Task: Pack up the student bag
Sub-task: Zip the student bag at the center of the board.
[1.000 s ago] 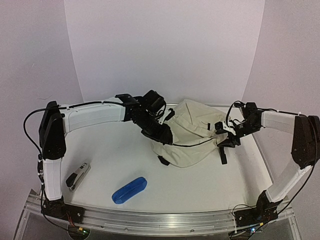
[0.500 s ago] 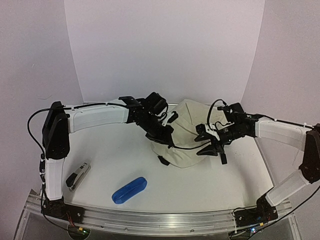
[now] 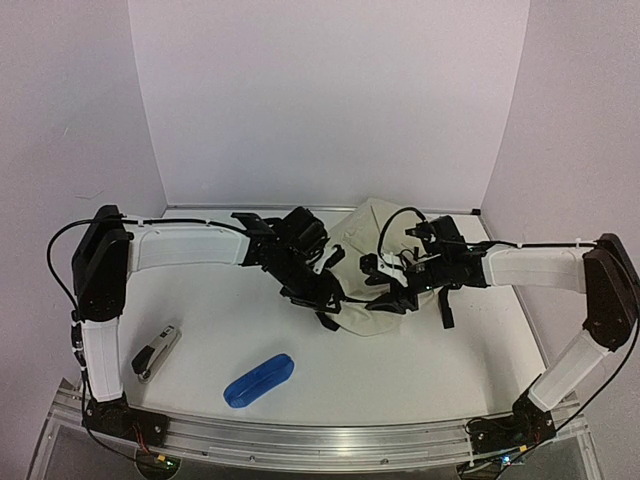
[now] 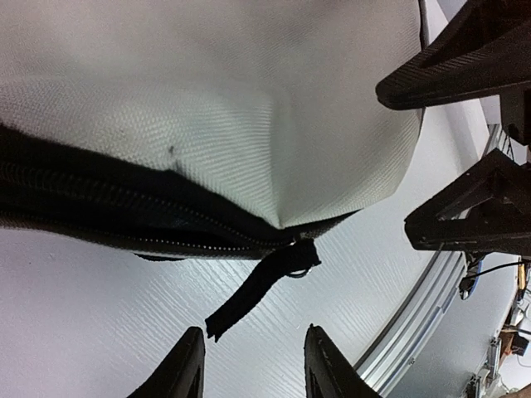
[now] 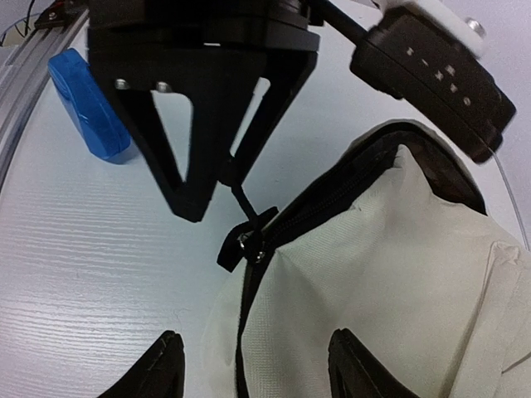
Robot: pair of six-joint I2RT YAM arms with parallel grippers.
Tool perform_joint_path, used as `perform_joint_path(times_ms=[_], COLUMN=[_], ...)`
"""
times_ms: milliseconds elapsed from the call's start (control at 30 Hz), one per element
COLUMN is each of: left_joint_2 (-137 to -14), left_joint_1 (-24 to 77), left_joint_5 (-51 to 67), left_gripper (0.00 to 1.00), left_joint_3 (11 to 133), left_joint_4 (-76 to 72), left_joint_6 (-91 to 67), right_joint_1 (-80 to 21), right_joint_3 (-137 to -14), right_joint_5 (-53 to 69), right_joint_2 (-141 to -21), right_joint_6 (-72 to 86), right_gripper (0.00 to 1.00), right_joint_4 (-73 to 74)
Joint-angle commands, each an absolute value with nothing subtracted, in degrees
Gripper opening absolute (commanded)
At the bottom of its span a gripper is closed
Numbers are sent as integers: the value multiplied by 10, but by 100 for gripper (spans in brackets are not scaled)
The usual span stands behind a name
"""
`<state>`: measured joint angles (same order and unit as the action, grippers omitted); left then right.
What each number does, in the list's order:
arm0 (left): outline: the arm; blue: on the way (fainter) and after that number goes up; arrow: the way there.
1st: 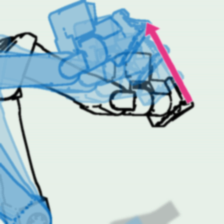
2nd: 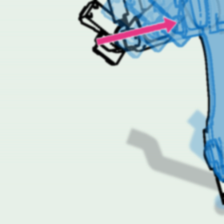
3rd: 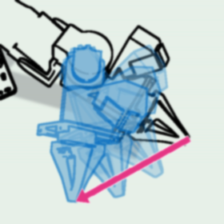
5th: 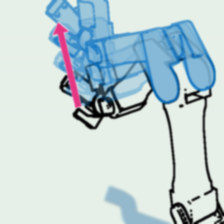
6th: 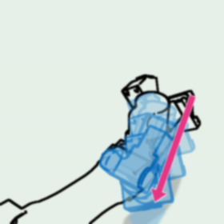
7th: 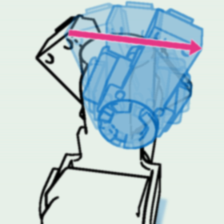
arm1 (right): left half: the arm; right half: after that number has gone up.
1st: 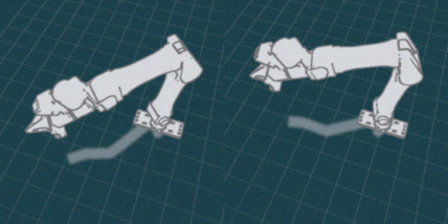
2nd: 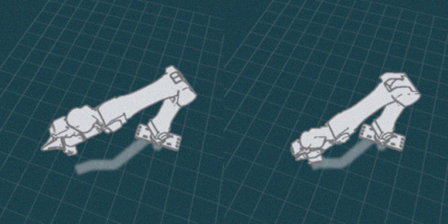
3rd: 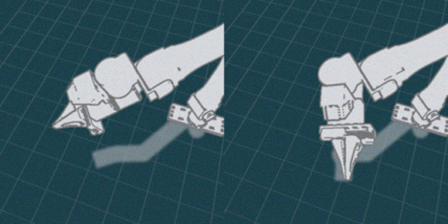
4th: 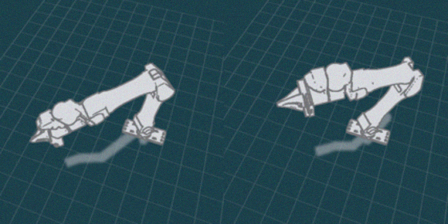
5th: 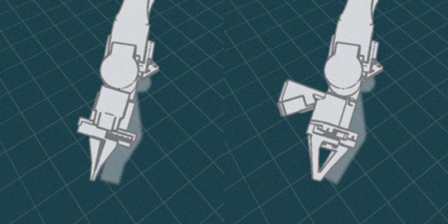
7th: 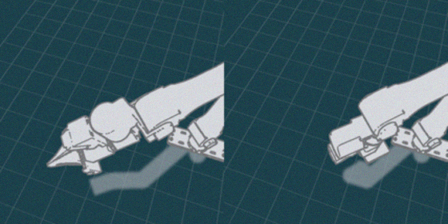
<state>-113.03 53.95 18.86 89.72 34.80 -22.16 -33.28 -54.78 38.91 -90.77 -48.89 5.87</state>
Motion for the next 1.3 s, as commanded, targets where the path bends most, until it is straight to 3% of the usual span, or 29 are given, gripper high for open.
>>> perform_joint_path(times_ms=[0,600,667,733,867,933,1033,1167,1200,1267], left_joint_2=[-1095,-1152,-1161,-1165,-1164,-1158,-1144,-1113,-1107,-1092], left_joint_1=[540,540,540,541,541,540,538,527,522,509], left_joint_5=[175,169,179,189,194,191,178,169,166,152], left_gripper=[44,62,58,48,12,1,0,0,0,0], left_joint_3=[889,905,918,928,937,937,929,896,888,874], left_joint_4=[309,252,258,258,257,263,276,289,290,297], left_joint_6=[-231,-171,-164,-162,-170,-180,-194,-212,-216,-220], right_joint_1=[-336,-342,-342,-342,-343,-345,-346,-345,-344,-339], right_joint_3=[-543,-528,-529,-530,-532,-533,-536,-530,-529,-524], right_joint_5=[366,378,377,376,375,370,354,318,308,298], right_joint_2=[-913,-905,-908,-911,-916,-921,-929,-924,-919,-905], right_joint_6=[-482,-476,-475,-476,-479,-480,-486,-498,-499,-504], right_gripper=[56,55,55,55,54,52,37,5,0,0], right_joint_4=[25,29,29,29,29,29,30,34,37,45])
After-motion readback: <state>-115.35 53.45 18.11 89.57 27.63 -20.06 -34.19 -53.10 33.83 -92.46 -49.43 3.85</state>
